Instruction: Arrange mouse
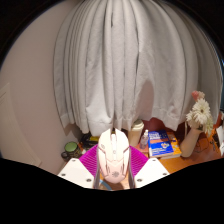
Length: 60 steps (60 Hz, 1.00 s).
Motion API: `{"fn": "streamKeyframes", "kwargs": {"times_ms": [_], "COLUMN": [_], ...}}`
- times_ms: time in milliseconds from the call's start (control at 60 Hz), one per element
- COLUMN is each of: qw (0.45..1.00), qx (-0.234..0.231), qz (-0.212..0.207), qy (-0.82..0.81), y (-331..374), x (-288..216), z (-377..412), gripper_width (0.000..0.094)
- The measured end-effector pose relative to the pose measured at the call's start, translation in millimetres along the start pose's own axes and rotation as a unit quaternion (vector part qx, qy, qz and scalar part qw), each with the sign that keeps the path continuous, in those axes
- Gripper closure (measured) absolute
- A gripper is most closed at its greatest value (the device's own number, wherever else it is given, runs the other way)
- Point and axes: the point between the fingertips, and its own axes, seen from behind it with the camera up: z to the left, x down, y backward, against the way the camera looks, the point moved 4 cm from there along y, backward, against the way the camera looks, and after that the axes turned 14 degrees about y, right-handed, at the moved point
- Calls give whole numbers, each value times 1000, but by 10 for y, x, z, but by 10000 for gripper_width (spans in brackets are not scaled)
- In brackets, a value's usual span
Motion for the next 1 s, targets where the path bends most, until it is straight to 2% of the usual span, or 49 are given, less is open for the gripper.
{"fn": "streamKeyframes", "kwargs": {"times_ms": [100, 233, 367, 450, 533, 617, 733, 783, 850, 900, 1000], "qw": [999, 992, 981, 975, 979, 978, 977, 974, 971, 974, 979], "qx": [-20, -28, -20, -20, -3, -1, -2, -9, -7, 1, 7], "qz": [38, 121, 194, 223, 201, 208, 211, 225, 238, 225, 201], "qy": [7, 3, 9, 2, 32, 15, 12, 2, -20, -26, -28], "y": [-192, -465, -612, -620, -609, -620, -638, -623, -557, -477, -200], "x": [402, 1254, 2037, 2361, 2386, 2396, 2400, 2405, 2354, 2221, 1951], "z": [600, 1204, 1524, 1626, 1642, 1646, 1647, 1663, 1617, 1550, 1427], "gripper_width": [536, 535, 538, 538, 536, 530, 426, 380, 186, 98, 101]}}
